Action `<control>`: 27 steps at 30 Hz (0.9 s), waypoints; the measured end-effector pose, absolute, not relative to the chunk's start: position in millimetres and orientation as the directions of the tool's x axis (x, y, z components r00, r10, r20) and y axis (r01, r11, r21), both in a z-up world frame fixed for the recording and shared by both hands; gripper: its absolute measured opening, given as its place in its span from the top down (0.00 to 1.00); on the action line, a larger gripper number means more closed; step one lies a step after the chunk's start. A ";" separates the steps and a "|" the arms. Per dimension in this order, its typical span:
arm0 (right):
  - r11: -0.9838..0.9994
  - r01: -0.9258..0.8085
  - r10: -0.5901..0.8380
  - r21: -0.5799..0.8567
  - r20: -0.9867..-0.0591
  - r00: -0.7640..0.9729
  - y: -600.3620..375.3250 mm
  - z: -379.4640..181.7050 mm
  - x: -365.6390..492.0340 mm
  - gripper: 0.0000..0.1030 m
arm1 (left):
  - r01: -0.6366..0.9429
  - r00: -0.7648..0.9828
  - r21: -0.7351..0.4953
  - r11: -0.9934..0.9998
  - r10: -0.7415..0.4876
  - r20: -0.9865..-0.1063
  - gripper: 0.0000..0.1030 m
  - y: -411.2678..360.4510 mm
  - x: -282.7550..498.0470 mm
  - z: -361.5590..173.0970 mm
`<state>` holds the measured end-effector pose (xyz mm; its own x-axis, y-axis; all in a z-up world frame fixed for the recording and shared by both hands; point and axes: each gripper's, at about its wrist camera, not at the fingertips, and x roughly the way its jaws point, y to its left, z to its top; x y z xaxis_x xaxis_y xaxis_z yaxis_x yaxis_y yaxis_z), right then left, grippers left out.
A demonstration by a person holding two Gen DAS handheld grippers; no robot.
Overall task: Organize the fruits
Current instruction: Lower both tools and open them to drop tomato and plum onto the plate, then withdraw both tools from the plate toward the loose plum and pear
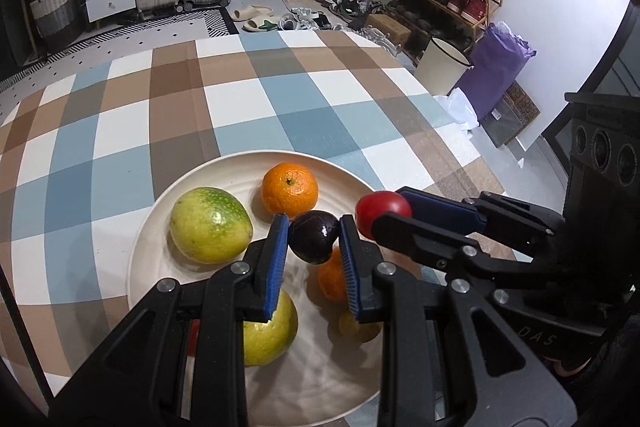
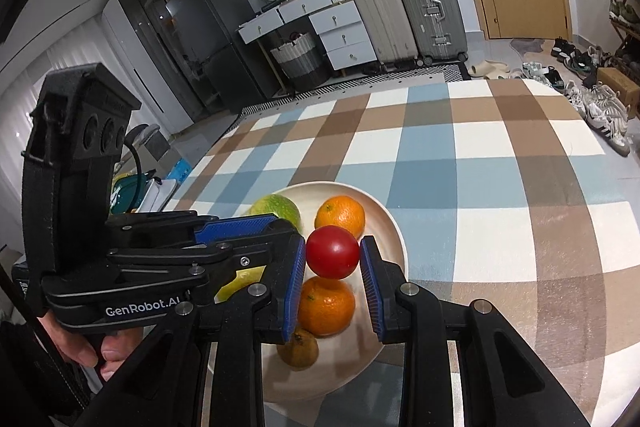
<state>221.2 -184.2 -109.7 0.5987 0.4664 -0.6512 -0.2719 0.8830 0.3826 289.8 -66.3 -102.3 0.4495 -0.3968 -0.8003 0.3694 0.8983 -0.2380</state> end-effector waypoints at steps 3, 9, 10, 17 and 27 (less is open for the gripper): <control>0.884 -0.270 0.465 0.382 -0.656 0.595 -184.6 -113.0 221.7 0.73 | 0.366 0.446 -0.239 0.899 -0.395 -0.803 0.78 -67.3 290.7 -104.3; 0.886 -0.257 0.461 0.386 -0.667 0.586 -184.6 -119.6 225.4 0.73 | 0.358 0.429 -0.251 0.899 -0.398 -0.811 0.78 -67.4 293.1 -109.5; 0.886 -0.255 0.461 0.388 -0.666 0.586 -184.5 -120.2 225.9 0.72 | 0.358 0.426 -0.261 0.897 -0.406 -0.809 0.78 -66.8 293.3 -109.9; 0.882 -0.257 0.466 0.396 -0.645 0.606 -189.8 -113.9 223.3 0.51 | 0.374 0.448 -0.250 0.893 -0.409 -0.795 0.78 -65.5 286.3 -99.3; 0.888 -0.241 0.446 0.392 -0.600 0.665 -203.2 -86.7 197.2 0.51 | 0.348 0.512 -0.218 0.912 -0.380 -0.770 0.66 -53.4 257.7 -72.8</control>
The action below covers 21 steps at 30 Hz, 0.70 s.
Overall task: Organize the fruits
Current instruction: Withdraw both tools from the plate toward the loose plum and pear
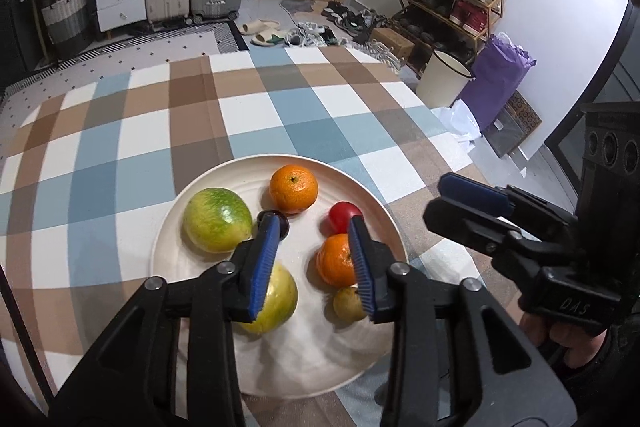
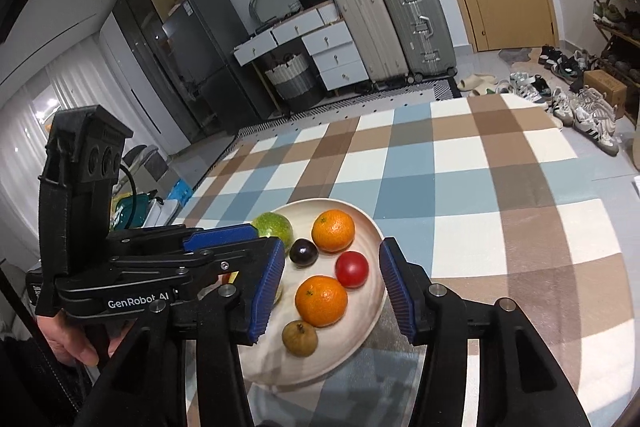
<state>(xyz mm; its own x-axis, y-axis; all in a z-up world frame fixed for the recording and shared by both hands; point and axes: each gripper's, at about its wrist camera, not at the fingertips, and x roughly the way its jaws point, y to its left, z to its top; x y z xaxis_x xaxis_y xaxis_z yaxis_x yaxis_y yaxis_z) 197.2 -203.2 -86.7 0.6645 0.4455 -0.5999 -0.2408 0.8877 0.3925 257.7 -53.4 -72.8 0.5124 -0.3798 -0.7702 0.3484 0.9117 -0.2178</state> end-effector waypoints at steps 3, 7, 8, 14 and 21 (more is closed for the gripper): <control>0.890 -0.245 0.443 0.385 -0.595 0.671 -202.6 -80.5 188.7 0.51 | 0.343 0.532 -0.205 0.917 -0.369 -0.762 0.62 -50.8 246.2 -64.3; 0.891 -0.255 0.442 0.377 -0.584 0.681 -200.8 -71.4 174.8 0.51 | 0.330 0.557 -0.201 0.922 -0.362 -0.748 0.49 -45.8 231.5 -54.1; 0.891 -0.258 0.442 0.374 -0.581 0.683 -200.2 -69.2 171.5 0.51 | 0.326 0.563 -0.199 0.924 -0.359 -0.744 0.46 -44.3 227.3 -51.4; 0.894 -0.262 0.436 0.364 -0.563 0.702 -199.0 -56.6 152.4 0.45 | 0.312 0.587 -0.188 0.931 -0.345 -0.733 0.37 -37.6 203.9 -39.6; 0.899 -0.274 0.427 0.342 -0.538 0.727 -195.8 -40.4 125.8 0.34 | 0.271 0.631 -0.181 0.945 -0.316 -0.708 0.20 -25.1 172.8 -26.7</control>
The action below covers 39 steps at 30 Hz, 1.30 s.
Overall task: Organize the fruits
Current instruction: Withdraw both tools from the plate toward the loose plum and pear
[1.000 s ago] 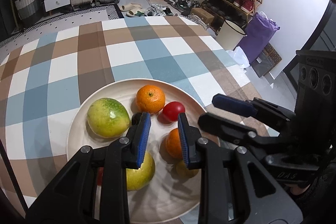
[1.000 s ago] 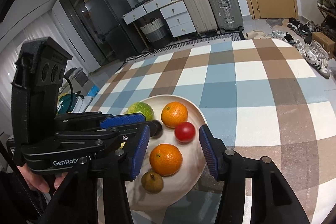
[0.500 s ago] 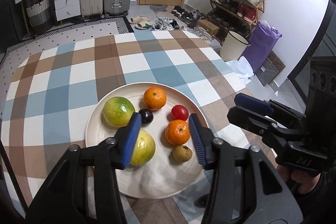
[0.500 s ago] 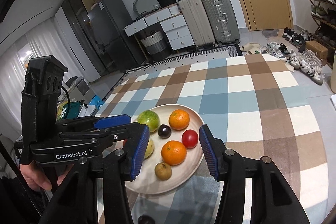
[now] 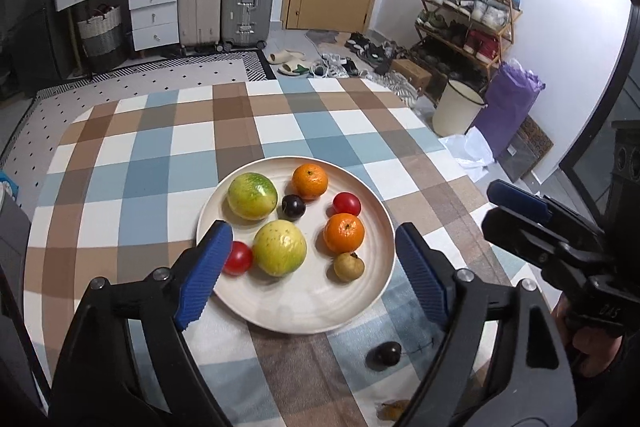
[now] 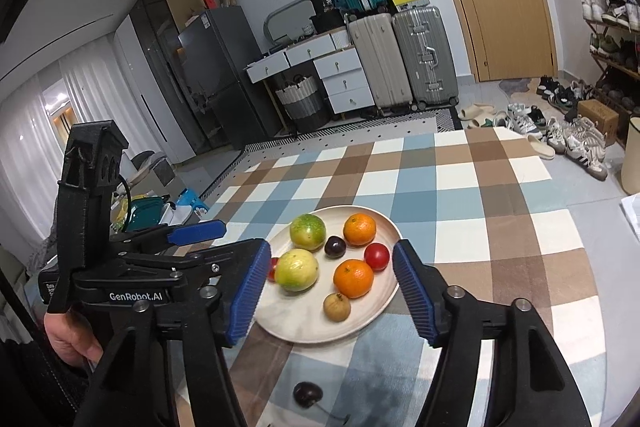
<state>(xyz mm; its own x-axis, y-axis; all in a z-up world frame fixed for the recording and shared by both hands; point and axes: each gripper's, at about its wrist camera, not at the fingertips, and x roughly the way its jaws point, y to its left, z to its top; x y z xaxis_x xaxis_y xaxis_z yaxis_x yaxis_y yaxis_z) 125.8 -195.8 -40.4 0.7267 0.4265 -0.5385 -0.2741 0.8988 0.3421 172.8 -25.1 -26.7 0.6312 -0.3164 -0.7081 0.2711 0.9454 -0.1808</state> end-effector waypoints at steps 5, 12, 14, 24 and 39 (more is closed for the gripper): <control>0.903 -0.279 0.420 0.327 -0.528 0.738 -193.9 -32.3 105.4 0.31 | 0.251 0.635 -0.169 0.953 -0.294 -0.715 0.16 -20.2 150.9 -25.1; 0.907 -0.285 0.412 0.310 -0.508 0.756 -192.2 -24.5 77.4 0.20 | 0.230 0.664 -0.152 0.961 -0.270 -0.697 0.01 -14.9 118.7 -20.5; 0.908 -0.286 0.410 0.307 -0.503 0.761 -192.0 -23.2 69.0 0.18 | 0.225 0.664 -0.153 0.962 -0.267 -0.698 0.01 -13.2 110.3 -19.9; 0.916 -0.279 0.391 0.288 -0.482 0.784 -189.2 -21.7 32.5 0.03 | 0.211 0.667 -0.166 0.963 -0.266 -0.696 0.01 -7.9 72.8 -26.5; 0.930 -0.251 0.360 0.269 -0.530 0.768 -190.0 -50.1 -2.6 0.01 | 0.251 0.582 -0.215 0.944 -0.325 -0.746 0.01 -26.9 40.1 -77.5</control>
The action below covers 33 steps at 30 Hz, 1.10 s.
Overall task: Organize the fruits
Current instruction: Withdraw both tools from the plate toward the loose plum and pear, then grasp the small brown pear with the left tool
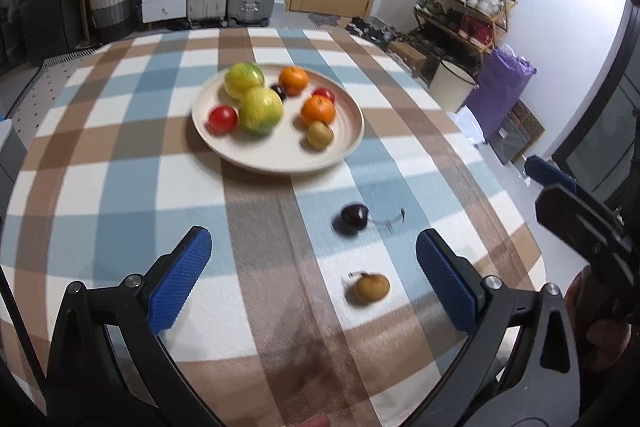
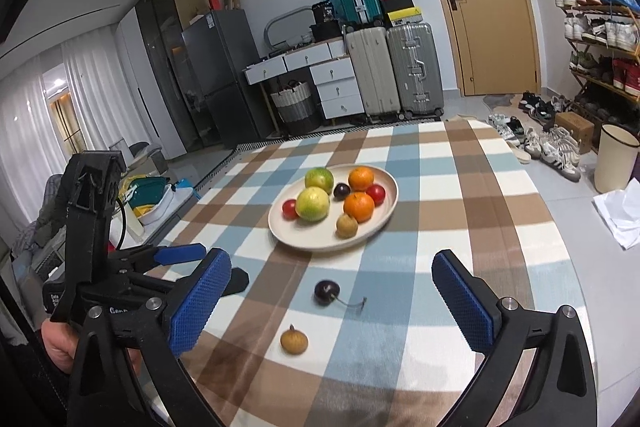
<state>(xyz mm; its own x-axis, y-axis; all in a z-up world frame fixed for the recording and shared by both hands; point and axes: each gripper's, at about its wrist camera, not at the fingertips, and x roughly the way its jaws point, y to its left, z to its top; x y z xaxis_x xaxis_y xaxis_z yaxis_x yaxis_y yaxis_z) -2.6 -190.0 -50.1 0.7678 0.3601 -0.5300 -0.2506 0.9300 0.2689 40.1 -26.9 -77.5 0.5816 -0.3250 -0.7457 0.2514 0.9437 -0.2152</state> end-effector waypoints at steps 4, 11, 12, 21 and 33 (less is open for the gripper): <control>0.931 -0.243 0.357 0.272 -0.540 0.762 -192.1 -57.4 -7.9 0.01 | 0.252 0.552 -0.208 0.945 -0.317 -0.772 0.01 -36.8 37.4 -95.1; 0.936 -0.221 0.341 0.274 -0.552 0.761 -195.4 -66.9 -13.0 0.01 | 0.269 0.514 -0.200 0.942 -0.315 -0.798 0.01 -49.8 35.7 -118.3; 0.937 -0.220 0.340 0.273 -0.554 0.760 -195.5 -67.7 -13.6 0.01 | 0.270 0.514 -0.194 0.943 -0.311 -0.800 0.01 -51.5 35.5 -120.3; 0.938 -0.217 0.336 0.269 -0.567 0.752 -197.0 -73.2 -17.8 0.01 | 0.292 0.499 -0.135 0.947 -0.271 -0.823 0.01 -67.8 32.8 -134.6; 0.939 -0.206 0.333 0.276 -0.574 0.748 -201.3 -77.0 -19.1 0.01 | 0.288 0.484 -0.141 0.947 -0.271 -0.832 0.22 -69.4 36.4 -145.8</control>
